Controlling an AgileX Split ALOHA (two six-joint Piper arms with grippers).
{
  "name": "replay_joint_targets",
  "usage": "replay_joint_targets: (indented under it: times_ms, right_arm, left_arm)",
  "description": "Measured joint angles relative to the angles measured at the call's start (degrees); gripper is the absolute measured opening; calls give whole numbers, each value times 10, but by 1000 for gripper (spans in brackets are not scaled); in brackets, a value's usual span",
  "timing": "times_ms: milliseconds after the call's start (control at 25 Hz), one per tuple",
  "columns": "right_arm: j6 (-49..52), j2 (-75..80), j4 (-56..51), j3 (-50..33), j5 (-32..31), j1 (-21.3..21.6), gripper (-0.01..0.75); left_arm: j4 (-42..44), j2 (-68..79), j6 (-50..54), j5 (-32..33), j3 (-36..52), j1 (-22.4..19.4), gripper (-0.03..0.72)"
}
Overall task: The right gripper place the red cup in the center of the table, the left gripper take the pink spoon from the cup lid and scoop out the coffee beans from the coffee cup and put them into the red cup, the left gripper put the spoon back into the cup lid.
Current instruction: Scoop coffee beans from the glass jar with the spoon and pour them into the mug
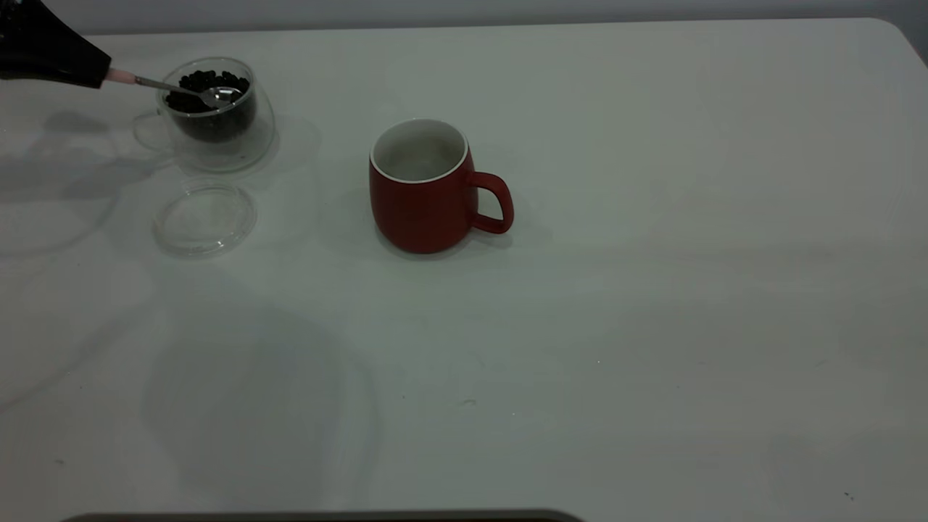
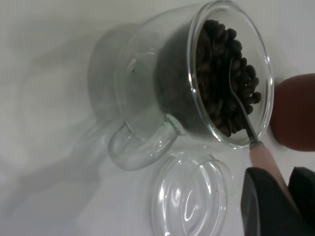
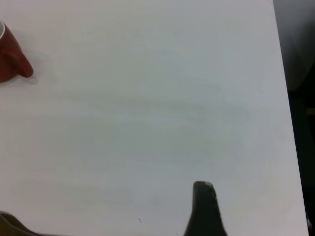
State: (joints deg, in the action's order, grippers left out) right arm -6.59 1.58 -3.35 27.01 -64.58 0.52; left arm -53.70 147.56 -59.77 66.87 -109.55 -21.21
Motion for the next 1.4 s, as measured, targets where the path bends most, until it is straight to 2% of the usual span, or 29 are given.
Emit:
replay_joint_targets:
  times_ms: [320, 560, 840, 1400]
  right_arm:
    - [0, 0, 0, 0, 0, 0, 591]
    - [0, 0, 0, 0, 0, 0, 591]
    - [0, 0, 0, 0, 0, 0, 591]
    - [0, 0, 0, 0, 0, 0, 591]
  left_arm:
    - [-13, 10, 43, 2, 0, -4, 124]
    - [-65, 22, 61, 2, 0, -31, 124]
    - [-104, 50, 69, 2, 0, -34, 124]
    - [-111, 54, 108, 2, 0, -34, 124]
